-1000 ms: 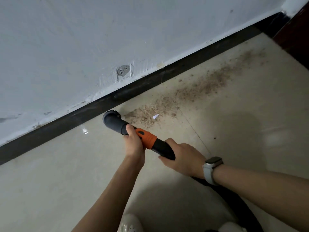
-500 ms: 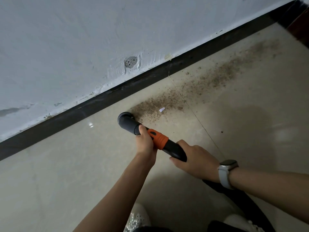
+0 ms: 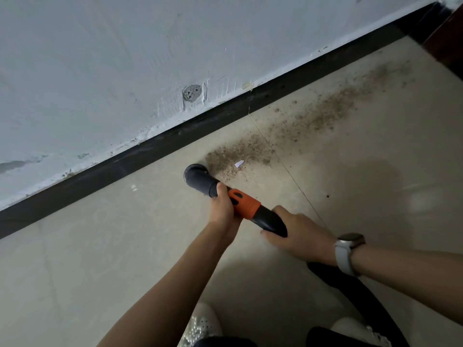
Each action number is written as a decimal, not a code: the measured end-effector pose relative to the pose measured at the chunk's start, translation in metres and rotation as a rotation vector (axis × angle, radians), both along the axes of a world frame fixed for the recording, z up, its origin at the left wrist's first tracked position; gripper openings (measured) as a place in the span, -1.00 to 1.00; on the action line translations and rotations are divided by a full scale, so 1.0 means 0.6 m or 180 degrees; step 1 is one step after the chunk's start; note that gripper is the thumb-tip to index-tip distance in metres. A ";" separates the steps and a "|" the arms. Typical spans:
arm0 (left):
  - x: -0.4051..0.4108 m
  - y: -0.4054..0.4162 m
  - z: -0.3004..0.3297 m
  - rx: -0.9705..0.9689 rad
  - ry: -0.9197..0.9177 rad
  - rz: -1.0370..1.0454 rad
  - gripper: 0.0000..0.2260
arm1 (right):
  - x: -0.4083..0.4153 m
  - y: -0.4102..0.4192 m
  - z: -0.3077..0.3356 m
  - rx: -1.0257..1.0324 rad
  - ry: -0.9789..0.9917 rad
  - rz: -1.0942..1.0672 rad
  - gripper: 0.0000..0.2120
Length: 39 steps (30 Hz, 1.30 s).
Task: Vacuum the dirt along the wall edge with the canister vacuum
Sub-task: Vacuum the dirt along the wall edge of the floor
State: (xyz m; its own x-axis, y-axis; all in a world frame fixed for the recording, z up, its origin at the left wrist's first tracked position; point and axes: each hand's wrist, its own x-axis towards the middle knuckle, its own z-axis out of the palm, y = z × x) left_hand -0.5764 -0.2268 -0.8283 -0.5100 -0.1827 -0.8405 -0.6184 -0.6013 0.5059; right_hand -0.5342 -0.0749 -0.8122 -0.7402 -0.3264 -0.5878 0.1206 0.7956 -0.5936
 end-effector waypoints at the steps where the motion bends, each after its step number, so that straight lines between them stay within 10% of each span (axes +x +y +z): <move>1: 0.017 0.003 -0.002 0.0040 -0.0005 -0.0015 -0.76 | 0.013 0.008 -0.002 0.0020 -0.0048 0.0060 -0.75; 14: 0.049 0.003 0.001 0.0038 0.0176 -0.0221 -0.75 | 0.002 -0.031 -0.008 0.0045 0.0032 0.0042 -0.69; 29: 0.072 -0.039 -0.008 -0.0206 -0.0101 -0.2199 -0.64 | 0.009 -0.022 -0.012 0.0274 0.0580 0.0126 -0.62; 36: 0.107 -0.149 -0.061 -0.3520 -0.0569 -0.2846 -0.48 | -0.026 -0.062 -0.020 0.0699 0.0625 0.0482 -0.69; 39: 0.128 -0.180 -0.086 -0.3888 -0.0725 -0.3495 -0.23 | -0.016 -0.058 -0.019 0.0692 0.0655 0.0552 -0.68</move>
